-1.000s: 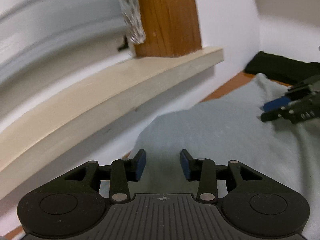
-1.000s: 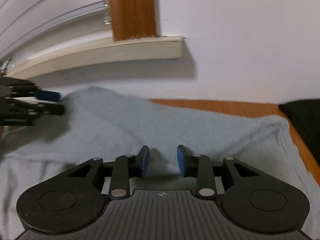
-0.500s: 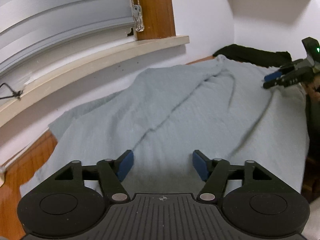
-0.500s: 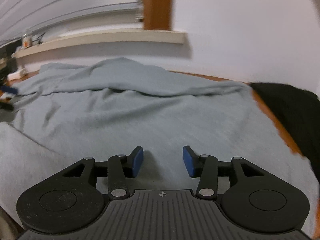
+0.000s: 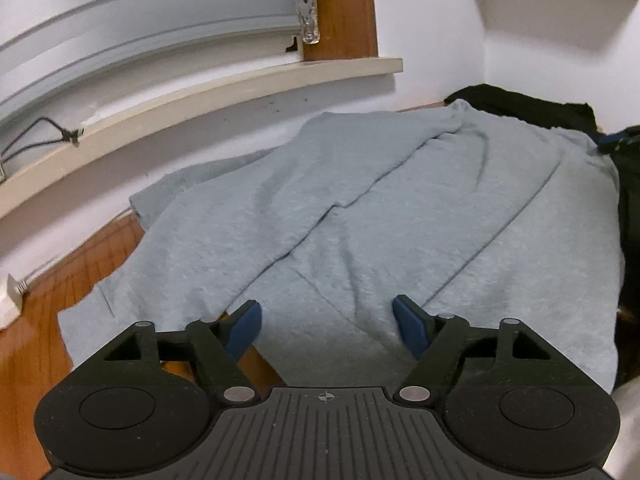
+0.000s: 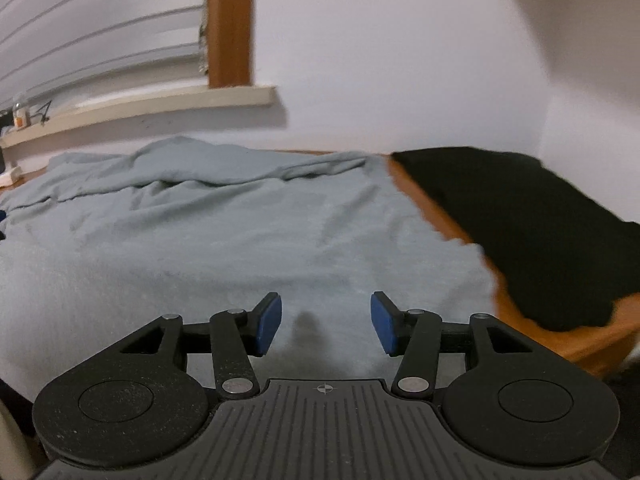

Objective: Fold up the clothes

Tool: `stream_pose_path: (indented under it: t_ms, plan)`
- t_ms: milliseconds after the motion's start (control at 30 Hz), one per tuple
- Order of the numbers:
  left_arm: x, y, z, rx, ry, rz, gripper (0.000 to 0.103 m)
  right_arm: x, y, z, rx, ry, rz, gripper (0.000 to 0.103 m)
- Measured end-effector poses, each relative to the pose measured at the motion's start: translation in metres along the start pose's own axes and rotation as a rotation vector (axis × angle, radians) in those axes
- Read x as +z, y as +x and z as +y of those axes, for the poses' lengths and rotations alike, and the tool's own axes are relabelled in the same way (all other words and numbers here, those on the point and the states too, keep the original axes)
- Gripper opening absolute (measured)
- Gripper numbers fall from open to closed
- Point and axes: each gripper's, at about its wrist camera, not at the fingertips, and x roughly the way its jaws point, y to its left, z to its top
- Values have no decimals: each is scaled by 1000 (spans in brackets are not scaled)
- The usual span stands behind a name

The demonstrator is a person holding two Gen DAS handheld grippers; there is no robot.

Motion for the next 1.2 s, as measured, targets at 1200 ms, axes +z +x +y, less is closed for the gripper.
stream_pose_path:
  t_ms: [1200]
  plan:
    - [109,120,-80,-411,7,-158,103,-175,49,94,-138,294,276,71]
